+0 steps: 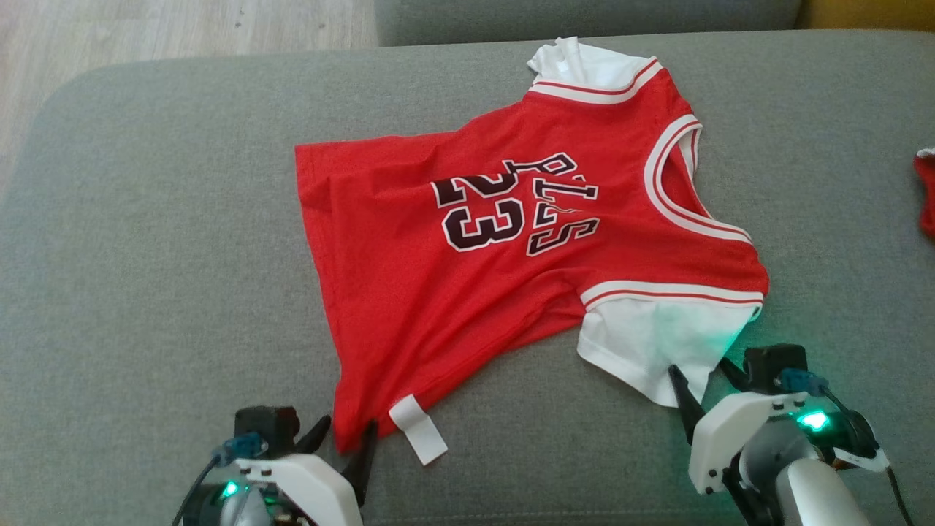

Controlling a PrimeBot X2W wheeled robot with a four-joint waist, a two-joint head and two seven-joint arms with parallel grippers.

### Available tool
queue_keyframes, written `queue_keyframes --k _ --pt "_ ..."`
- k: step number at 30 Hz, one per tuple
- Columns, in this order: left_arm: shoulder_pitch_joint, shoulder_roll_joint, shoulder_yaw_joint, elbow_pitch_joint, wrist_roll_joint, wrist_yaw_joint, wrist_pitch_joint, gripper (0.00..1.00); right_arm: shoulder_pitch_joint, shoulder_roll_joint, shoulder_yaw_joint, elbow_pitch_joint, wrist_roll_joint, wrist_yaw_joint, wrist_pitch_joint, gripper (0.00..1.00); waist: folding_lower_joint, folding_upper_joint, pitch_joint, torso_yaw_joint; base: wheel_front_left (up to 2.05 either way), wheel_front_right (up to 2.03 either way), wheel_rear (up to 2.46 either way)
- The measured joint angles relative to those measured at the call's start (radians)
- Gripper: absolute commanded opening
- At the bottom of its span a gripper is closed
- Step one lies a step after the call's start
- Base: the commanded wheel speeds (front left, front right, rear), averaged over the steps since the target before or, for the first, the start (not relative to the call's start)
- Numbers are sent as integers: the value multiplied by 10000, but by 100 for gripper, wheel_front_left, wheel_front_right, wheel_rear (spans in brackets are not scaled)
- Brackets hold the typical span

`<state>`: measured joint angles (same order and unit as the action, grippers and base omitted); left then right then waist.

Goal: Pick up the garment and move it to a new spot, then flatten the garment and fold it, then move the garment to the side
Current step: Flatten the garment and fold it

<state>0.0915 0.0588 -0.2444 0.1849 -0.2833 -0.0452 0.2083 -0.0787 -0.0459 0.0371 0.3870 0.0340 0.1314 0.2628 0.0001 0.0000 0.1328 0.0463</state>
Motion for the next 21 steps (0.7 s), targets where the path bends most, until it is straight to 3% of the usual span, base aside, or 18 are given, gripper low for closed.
queue_keyframes --k 2,3,4,5,6,11,14,15,17,18,19,21 --pt "-43 0 -15 92 -2 -4 0 96 -35 -6 36 31 2 0 4 100 0 0 10 -14 0 0 0" --pt "-41 2 -23 144 -12 -21 6 75 -55 -8 63 50 17 0 12 100 0 0 10 -20 0 0 0" --pt "-41 10 -31 174 -48 -73 13 46 -85 -12 105 81 40 0 12 100 0 0 9 -23 0 0 0" --pt "-41 12 -40 180 -86 -82 12 24 -116 -13 144 105 127 0 13 40 0 0 5 -23 0 0 0" --pt "-41 10 -42 188 -107 -92 12 0 -129 -13 180 117 232 0 12 0 0 0 -7 -21 0 0 0" --pt "-41 12 -61 42 -314 -178 -8 0 -113 -2 188 54 1273 0 -314 0 0 0 -148 -1 0 0 0" --pt "-20 10 -31 -606 -807 -261 -31 0 -26 -2 98 -934 2853 0 -426 0 0 0 -321 38 0 0 0" --pt "-20 10 -31 -606 -807 -261 -31 0 -26 -2 98 -934 2853 0 -426 0 0 0 -321 38 0 0 0" --pt "65 13 79 -1854 -1446 -351 165 0 276 0 -82 -2913 4339 0 -125 0 0 0 -512 -4 0 0 0" --pt "119 13 148 -2341 -1630 -353 278 0 419 -12 -165 -3695 4690 0 96 0 -1 0 -574 -40 0 0 0" --pt "119 13 148 -2341 -1630 -353 278 0 419 -12 -165 -3695 4690 0 96 0 -1 0 -574 -40 0 0 0" --pt "179 65 345 -3323 -1988 -355 568 0 726 -134 -477 -5229 5227 0 577 0 -1 0 -700 -131 0 0 0"
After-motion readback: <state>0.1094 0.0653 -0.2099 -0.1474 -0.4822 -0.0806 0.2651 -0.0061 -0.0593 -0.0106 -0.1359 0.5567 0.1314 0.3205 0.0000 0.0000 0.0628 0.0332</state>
